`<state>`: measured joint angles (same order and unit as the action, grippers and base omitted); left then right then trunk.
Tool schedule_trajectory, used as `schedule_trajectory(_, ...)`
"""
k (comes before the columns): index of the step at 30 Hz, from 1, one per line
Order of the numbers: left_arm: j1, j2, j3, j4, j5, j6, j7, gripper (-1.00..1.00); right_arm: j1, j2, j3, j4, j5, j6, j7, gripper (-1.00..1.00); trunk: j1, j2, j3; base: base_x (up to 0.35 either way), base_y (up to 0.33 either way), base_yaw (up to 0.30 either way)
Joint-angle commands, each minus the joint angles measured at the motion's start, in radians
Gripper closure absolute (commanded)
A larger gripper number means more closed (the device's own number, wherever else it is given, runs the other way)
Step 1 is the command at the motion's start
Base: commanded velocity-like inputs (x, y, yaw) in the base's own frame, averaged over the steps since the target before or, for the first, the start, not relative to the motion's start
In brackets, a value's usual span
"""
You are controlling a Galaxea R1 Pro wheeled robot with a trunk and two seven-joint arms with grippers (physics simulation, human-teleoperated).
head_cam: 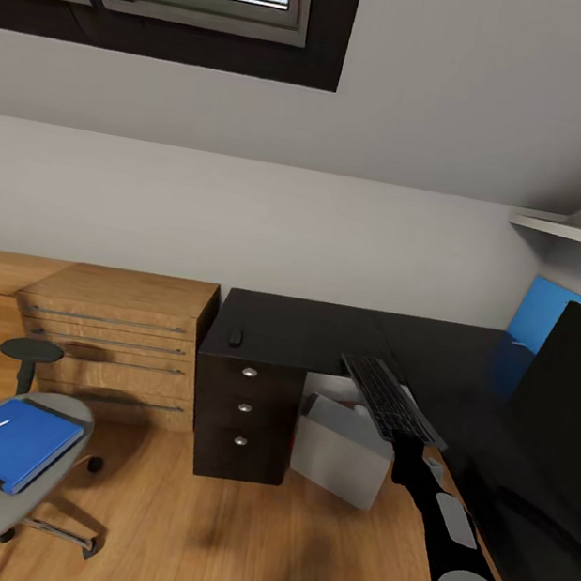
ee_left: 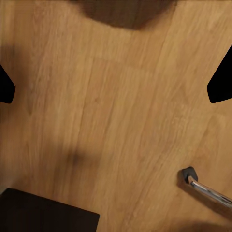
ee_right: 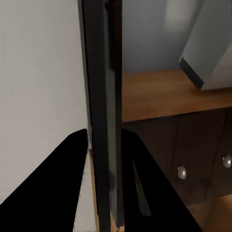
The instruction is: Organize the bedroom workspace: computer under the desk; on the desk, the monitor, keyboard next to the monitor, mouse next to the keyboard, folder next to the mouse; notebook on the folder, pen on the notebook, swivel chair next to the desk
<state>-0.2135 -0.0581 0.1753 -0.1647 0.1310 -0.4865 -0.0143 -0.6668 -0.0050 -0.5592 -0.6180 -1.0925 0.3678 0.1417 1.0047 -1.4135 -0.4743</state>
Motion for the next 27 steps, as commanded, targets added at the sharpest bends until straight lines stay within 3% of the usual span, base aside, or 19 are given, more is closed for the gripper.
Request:
schedule_trajectory(1,0.000,0.000,-0.002,0.001,0.009,-0.003,-0.002,-1.00,-0.001,0.000,-0.005,0.002,0.003,0.006,0.001,1.00,0.001,0.000,-0.001,0.311,0.000,0.000)
schedule_trajectory(20,-0.001,0.000,-0.001,0.001,0.009,-0.003,-0.001,-1.00,0.000,-0.001,-0.005,0.003,-0.013,0.006,0.001,1.00,0.001,0.000,-0.001,0.290,-0.037,0.000)
schedule_trajectory(21,0.000,0.000,-0.001,0.001,0.009,-0.003,-0.001,-1.00,0.000,-0.001,-0.005,0.003,0.060,0.006,0.001,1.00,0.001,0.000,-0.001,0.138,-0.062,0.000)
schedule_trajectory(27,0.000,0.000,-0.001,0.001,0.009,-0.003,-0.001,-1.00,0.000,-0.001,-0.005,0.003,0.060,0.006,0.001,1.00,0.001,0.000,-0.001,0.077,-0.019,0.000)
